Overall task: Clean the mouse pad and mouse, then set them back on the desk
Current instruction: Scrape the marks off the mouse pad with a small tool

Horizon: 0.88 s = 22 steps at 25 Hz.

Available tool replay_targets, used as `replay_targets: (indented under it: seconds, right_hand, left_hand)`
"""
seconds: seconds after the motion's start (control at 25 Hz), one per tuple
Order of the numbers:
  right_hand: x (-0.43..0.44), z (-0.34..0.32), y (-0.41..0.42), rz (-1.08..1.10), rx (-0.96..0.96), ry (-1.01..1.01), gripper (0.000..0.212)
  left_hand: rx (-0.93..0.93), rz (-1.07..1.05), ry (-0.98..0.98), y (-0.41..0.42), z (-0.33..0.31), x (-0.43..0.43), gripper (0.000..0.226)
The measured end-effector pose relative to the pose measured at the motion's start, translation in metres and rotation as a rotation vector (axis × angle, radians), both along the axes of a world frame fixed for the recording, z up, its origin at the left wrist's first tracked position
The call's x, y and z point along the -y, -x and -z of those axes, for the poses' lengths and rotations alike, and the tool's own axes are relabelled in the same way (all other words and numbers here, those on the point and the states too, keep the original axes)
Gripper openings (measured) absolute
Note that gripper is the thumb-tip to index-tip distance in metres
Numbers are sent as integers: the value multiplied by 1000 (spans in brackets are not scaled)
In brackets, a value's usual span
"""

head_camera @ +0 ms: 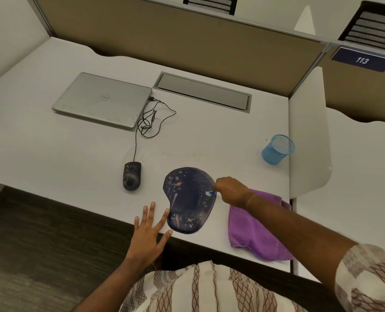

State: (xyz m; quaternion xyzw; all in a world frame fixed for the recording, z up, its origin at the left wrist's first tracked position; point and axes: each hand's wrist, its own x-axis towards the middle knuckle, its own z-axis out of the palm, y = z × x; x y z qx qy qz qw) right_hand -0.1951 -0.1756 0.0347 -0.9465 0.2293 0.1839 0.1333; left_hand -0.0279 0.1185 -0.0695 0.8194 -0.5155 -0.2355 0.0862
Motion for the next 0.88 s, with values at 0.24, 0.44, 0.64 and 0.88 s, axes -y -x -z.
replay_targets:
  seconds: [0.24, 0.44, 0.64, 0.88]
  right_hand:
    - [-7, -19, -19, -97, 64, 28, 23]
    - [-9, -12, -15, -159, -36, 36, 23]
    - [5, -24, -5, -178, -16, 26, 24]
    - [-24, -16, -22, -180, 29, 14, 20]
  left_hand:
    - [14, 4, -21, 0, 1, 1, 70]
    - [20, 3, -21, -1, 1, 1, 70]
    - [13, -2, -9, 0, 0, 1, 70]
    - [16, 2, -23, 0, -2, 2, 69]
